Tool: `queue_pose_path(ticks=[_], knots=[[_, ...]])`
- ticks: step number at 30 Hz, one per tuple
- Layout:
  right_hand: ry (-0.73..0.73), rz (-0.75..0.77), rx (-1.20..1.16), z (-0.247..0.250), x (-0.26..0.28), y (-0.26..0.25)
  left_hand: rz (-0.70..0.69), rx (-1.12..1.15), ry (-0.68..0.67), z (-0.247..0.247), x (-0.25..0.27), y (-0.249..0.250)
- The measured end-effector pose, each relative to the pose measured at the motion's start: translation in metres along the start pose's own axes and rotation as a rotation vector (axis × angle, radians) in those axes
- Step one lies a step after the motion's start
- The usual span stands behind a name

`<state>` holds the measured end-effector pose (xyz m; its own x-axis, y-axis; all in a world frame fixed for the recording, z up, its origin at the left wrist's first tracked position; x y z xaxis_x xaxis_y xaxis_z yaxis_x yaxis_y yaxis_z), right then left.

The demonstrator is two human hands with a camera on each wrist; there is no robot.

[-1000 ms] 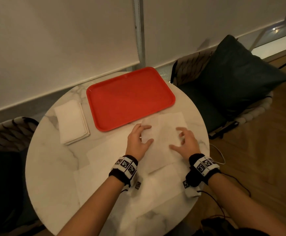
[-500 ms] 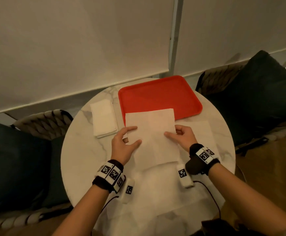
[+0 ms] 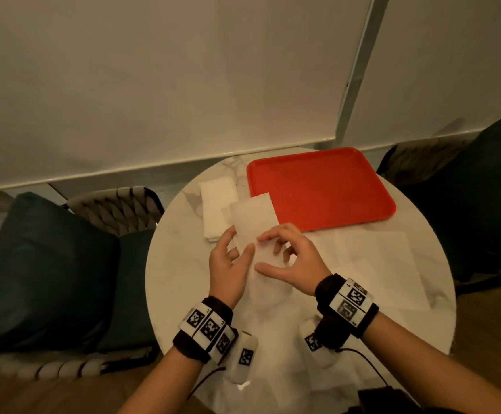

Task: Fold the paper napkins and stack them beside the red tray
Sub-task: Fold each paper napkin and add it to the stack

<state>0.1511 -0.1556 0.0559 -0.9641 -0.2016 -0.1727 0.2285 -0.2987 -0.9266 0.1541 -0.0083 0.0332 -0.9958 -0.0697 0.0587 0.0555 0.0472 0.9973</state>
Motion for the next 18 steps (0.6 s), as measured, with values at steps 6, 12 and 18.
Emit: queue_pose_path(ticks=[6,12,18], knots=[[0.084,-0.225,-0.167,-0.004,-0.029,0.039,0.044,0.055,0.061,0.042,-0.027,-0.008],[0.059,-0.330,-0.241,-0.038,-0.068,0.069,0.135,-0.016,0.036,0.065,-0.061,-0.037],[0.114,-0.365,-0.180,-0.056,-0.139,0.096,0.201,-0.187,0.002,0.087,-0.128,-0.063]])
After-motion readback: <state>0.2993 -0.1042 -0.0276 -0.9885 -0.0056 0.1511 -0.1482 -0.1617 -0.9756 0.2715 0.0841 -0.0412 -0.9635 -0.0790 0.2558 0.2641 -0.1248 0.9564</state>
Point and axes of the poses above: each hand's wrist, its own x-axis away from the middle knuckle, its own z-axis out of the back of the hand, y = z × x, the point moved 8 cm from there along -x, towards the middle knuckle, and after that the axes turned 2 degrees about z, right-handed, at the moved point
